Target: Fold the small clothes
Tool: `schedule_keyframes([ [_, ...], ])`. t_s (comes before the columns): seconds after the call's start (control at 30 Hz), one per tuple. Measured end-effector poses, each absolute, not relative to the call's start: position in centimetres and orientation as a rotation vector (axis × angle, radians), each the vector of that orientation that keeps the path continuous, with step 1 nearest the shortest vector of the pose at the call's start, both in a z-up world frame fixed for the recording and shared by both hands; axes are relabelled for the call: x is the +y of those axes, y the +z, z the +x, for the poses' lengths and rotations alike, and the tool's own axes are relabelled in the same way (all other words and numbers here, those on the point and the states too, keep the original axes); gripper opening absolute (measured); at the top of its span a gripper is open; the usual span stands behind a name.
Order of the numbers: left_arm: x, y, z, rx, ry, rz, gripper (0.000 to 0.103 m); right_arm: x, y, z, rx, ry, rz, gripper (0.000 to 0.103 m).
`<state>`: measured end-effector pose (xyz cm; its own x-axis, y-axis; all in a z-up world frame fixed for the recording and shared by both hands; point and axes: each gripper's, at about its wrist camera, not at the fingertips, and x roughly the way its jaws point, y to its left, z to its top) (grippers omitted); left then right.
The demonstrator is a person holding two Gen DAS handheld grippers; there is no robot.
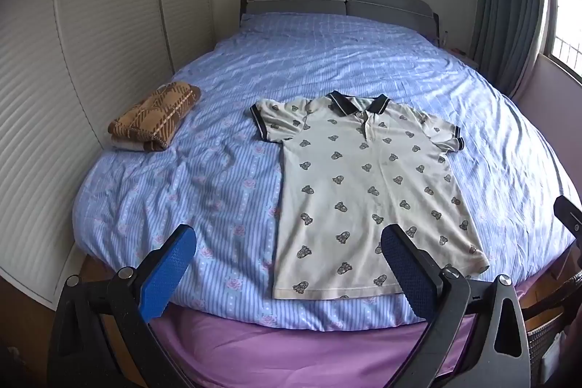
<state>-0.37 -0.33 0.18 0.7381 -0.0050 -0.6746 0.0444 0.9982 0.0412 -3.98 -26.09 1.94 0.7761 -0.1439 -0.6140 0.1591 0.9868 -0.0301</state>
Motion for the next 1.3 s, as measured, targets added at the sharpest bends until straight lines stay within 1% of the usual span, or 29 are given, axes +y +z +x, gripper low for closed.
schedule_keyframes([
  [0.1,0.4,-0.1,-0.3,0.748,-0.033,0.022,0.103,-26.6,1.9,-3.9,0.659,-0.164,0.029,0.102],
  [0.4,0.8,0.5,-0.3,0.744,-0.021,0.036,0.103,-27.0,2.9,-4.1,0.653,-0.175,0.024,0.102],
  [0.5,0.7,0.5,-0.4,0.745,-0.027,0.038,0.103,-27.3,2.1,-4.3,0.649,-0.175,0.034,0.102],
  [1.3,-0.1,0.5,-1.4,0.74,-0.049,0.044,0.103,-27.5,1.7,-5.5,0.65,-0.177,0.055,0.102],
])
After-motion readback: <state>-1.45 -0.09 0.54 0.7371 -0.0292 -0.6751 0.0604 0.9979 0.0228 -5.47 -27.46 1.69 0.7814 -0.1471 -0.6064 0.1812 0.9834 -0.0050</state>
